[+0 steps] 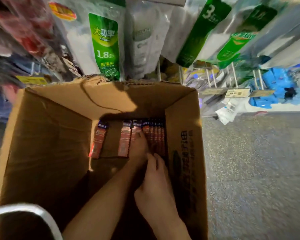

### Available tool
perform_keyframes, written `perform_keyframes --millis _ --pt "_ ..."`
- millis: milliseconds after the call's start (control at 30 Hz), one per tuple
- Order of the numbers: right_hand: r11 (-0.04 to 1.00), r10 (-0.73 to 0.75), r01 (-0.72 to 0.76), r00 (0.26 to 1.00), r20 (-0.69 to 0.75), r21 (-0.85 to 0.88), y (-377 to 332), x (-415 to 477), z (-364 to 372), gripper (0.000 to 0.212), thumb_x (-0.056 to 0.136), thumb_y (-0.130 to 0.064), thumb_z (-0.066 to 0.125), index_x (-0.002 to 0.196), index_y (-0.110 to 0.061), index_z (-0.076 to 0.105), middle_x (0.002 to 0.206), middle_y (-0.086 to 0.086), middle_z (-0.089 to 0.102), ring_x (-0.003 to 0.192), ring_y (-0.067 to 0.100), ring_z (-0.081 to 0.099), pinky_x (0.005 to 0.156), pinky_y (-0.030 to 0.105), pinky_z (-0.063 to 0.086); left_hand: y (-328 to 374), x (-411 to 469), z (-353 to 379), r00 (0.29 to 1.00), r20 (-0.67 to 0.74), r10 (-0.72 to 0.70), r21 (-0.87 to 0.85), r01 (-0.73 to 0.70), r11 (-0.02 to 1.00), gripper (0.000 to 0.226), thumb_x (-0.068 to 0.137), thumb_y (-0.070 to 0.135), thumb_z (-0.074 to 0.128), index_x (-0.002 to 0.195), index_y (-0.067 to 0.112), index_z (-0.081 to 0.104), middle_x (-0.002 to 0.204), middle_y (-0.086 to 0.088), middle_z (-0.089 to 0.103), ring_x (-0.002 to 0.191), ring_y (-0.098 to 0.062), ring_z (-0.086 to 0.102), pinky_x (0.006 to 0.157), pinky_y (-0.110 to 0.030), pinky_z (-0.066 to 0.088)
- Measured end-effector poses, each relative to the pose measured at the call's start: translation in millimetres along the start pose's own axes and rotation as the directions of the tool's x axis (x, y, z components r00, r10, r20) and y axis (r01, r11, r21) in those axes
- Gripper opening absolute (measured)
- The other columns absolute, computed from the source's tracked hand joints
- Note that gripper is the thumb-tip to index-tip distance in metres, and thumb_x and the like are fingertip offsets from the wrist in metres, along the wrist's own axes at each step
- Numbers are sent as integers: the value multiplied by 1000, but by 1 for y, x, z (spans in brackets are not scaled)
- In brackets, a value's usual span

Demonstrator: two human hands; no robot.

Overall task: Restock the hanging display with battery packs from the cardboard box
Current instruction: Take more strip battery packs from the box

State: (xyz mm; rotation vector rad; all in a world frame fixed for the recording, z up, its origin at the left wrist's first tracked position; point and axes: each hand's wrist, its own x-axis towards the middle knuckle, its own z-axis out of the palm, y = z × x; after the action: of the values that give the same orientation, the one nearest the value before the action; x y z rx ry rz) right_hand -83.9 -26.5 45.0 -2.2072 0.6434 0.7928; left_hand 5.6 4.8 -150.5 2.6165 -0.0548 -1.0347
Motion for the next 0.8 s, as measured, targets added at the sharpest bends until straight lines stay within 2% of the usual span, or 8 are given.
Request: perform_keyframes --millis 167,333,467,533,600,667,733,800 --pt "999 48 -48 998 32 20 8 3 1 85 84 -7 54 155 -31 13 161 -7 11 151 17 18 125 37 19 -10 5 -3 1000 -27 -8 -40 7 999 70 92 12 62 152 4 27 141 -22 47 119 -42 59 90 -46 50" --pt "997 45 -46 999 13 54 17 5 3 76 87 -9 49 155 -23 18 156 -3 17 149 19 22 124 35 23 -16 -7 -26 997 8 -77 -217 77 973 52 85 24 73 130 8 54 125 -19 65 115 -38 63 91 -40 50" --pt "999 -26 29 997 -75 38 12 -3 0 71 89 -17 48 154 -25 22 152 -2 28 144 20 31 122 37 28 -27 -55 -73 991 -25 -131 -331 115 936 43 79 21 75 120 23 62 115 -7 71 111 -29 66 92 -34 52" --pt "989 -103 114 988 -112 97 -1 -15 -9 63 90 -23 47 151 -24 29 148 -2 35 141 19 37 120 37 31 -31 -95 -103 989 -92 -116 -488 57 871 40 77 23 81 111 31 62 107 4 73 103 -18 68 94 -36 54" --pt "955 -165 199 972 -165 219 -18 -30 -23 50 97 -25 50 146 -21 39 136 -6 44 135 15 43 113 23 31 -32 -142 -135 983 -170 -74 -603 -44 797 35 78 24 84 103 34 62 100 11 74 97 -8 69 89 -34 54" --pt "906 -224 284 951 -212 313 -35 -48 -39 37 100 -23 56 137 -22 48 123 -11 48 124 9 48 99 13 32 -29 -187 -162 969 -243 -40 -685 -142 714 31 77 25 86 98 30 64 93 11 75 87 0 68 80 -27 52" --pt "832 -300 376 924 -239 409 -52 -71 -57 26 100 -23 59 125 -30 56 117 -19 62 115 -1 56 95 14 41 -21 -231 -189 956 -293 3 -733 -226 641 33 73 31 84 98 25 64 89 8 75 82 -1 68 78 -26 53" --pt "758 -337 398 917 -213 517 -65 -98 -72 23 98 -20 63 118 -30 60 109 -23 70 104 -5 64 89 15 49 -8 -270 -210 951 -309 30 -739 -260 621 30 73 29 80 97 24 63 85 6 74 76 -9 70 73 -35 59"
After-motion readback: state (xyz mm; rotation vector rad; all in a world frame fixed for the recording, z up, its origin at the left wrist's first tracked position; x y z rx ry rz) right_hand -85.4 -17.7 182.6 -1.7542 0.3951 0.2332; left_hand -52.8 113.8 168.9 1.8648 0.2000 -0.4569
